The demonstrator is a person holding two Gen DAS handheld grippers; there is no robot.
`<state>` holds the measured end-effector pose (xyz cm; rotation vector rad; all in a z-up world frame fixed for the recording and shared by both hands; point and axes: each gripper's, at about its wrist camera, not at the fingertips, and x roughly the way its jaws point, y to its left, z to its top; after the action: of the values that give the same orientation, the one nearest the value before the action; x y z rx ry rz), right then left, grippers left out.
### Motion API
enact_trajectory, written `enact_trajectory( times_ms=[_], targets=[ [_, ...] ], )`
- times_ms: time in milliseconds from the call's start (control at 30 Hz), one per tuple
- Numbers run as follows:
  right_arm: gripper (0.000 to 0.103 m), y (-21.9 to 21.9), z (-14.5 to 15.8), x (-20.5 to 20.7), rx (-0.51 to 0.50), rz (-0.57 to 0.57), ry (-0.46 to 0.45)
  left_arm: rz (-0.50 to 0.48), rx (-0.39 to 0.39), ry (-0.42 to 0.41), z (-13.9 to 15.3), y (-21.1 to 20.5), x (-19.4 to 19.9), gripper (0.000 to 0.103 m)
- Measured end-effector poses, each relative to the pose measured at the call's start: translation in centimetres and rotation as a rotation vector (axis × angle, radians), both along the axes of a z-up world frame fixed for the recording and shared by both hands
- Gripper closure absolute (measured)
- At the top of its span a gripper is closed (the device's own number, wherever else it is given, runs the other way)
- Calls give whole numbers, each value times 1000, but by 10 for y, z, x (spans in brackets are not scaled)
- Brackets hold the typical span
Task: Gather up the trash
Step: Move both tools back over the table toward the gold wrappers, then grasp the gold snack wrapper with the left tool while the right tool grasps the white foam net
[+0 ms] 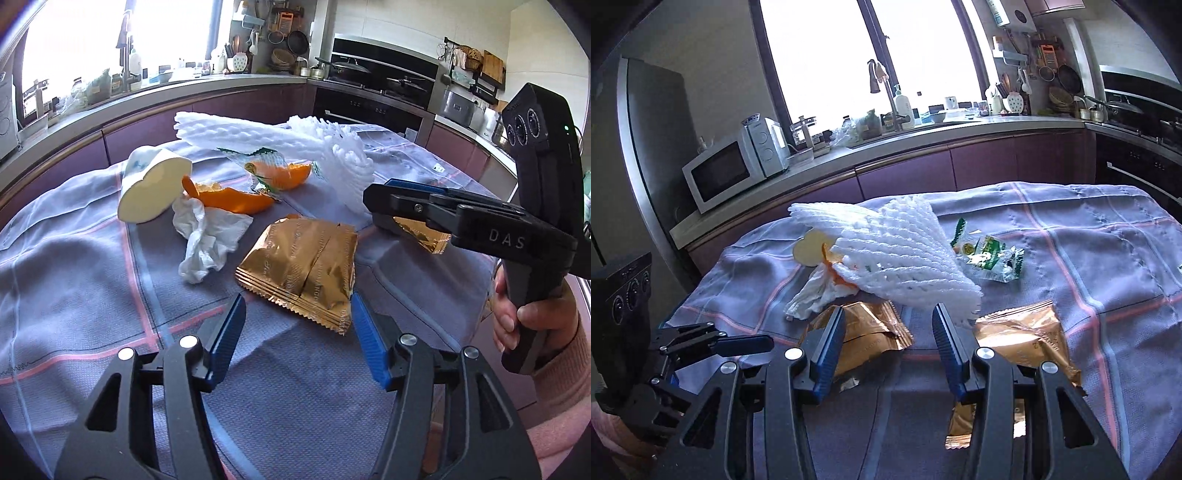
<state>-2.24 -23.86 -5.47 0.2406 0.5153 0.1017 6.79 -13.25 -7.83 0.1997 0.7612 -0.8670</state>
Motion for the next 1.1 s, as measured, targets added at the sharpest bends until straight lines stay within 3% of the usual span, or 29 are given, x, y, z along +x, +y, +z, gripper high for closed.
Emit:
enact_trajectory(
  times_ms=[100, 333, 433, 533, 633, 767, 867, 1100],
  targets=[
    [57, 5, -6, 5, 55, 71, 43, 6, -5, 47, -6, 1, 7, 44],
    [57, 15, -30, 28, 118, 91, 150, 41, -20, 101, -13, 10, 17, 43],
    [58, 20, -33, 31, 179, 138, 137, 62, -37, 120, -13, 21, 21, 40],
    [79, 28, -35, 36, 202, 180, 133, 101, -47, 116, -11, 33, 28, 40],
    [86, 32, -33, 37, 201, 197, 129, 128, -54, 116, -7, 40, 37, 38],
    [86, 27, -29, 32, 224, 220, 115, 121, -71, 160, -9, 40, 48, 38],
    [93, 25, -30, 32, 242, 225, 122, 111, -78, 179, -10, 35, 51, 37],
    [88, 17, -28, 28, 236, 188, 131, 116, -58, 161, -7, 27, 50, 37]
  ],
)
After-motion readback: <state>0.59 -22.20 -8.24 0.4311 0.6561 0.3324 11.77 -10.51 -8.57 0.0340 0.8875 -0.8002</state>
